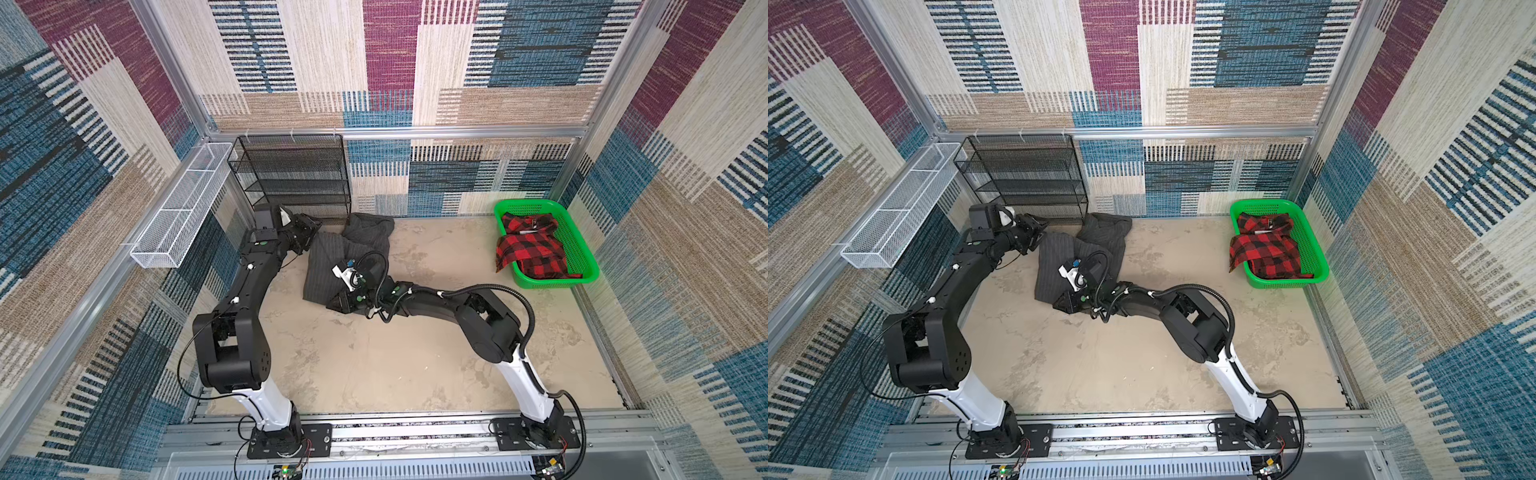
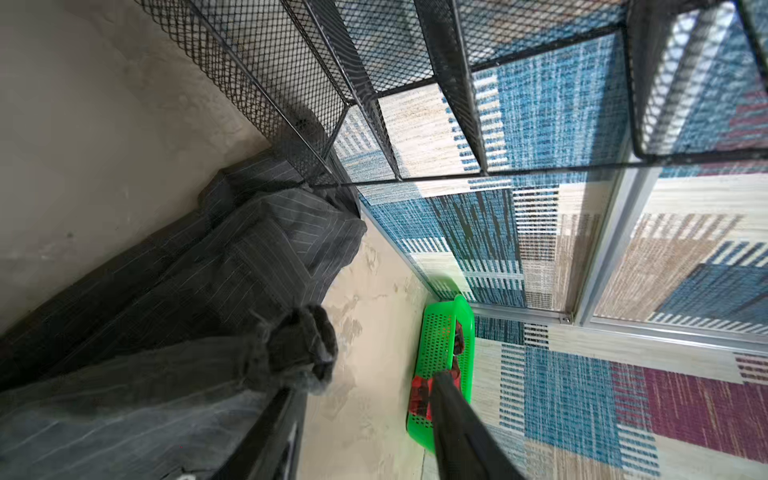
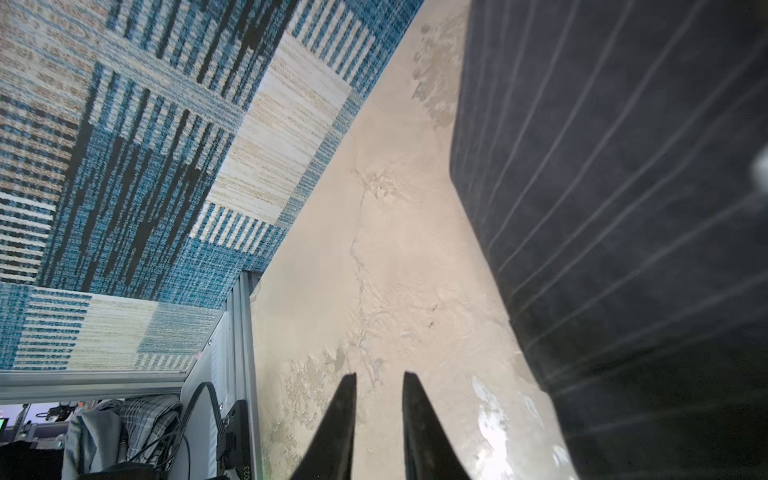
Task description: Fold and stack the long sleeve shirts
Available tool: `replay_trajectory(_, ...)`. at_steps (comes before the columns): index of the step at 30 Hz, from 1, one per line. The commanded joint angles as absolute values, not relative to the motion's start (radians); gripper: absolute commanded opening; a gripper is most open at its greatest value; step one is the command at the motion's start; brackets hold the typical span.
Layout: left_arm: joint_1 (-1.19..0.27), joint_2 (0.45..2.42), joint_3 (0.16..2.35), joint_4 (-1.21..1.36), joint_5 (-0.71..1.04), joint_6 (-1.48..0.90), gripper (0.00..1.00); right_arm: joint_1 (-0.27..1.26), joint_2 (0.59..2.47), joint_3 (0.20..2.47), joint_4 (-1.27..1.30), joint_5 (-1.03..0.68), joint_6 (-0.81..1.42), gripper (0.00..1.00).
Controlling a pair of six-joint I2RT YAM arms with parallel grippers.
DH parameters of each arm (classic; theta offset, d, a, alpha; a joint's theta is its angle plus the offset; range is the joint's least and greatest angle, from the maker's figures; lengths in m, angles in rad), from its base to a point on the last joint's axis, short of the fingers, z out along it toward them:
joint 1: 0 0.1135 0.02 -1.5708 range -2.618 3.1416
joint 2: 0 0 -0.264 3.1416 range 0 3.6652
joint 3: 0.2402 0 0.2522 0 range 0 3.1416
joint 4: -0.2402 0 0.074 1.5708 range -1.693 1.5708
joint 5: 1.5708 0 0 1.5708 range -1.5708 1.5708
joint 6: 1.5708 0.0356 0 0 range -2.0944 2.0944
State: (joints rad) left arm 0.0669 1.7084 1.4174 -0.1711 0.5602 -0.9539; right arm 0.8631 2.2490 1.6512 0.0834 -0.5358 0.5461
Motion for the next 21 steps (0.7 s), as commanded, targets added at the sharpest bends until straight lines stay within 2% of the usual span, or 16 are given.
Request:
replay_trajectory(1,0.066,1.718,1.409,-0.234,0.634,-0.896,0.54,0.844,2.202,1.645,0.040,-0.493,0.482,0.25)
replay_trajectory(4,0.065,1.745,1.410,-0.196,0.639,-0.910,0.54,0.817,2.199,1.651,0.022,-0.479,0.461,0.25)
replay_trajectory(10,0.048,1.857,1.567,-0.225,0.674,-0.896,0.51,0.790,2.207,1.650,0.024,-0.406,0.456,0.27)
replay_trajectory(16,0.017,1.952,1.725,-0.302,0.690,-0.867,0.49,0.743,2.201,1.683,-0.012,-0.270,0.410,0.42)
replay_trajectory(21,0.018,1.896,1.665,-0.345,0.653,-0.847,0.49,0.670,2.250,1.836,-0.142,-0.235,0.328,0.45)
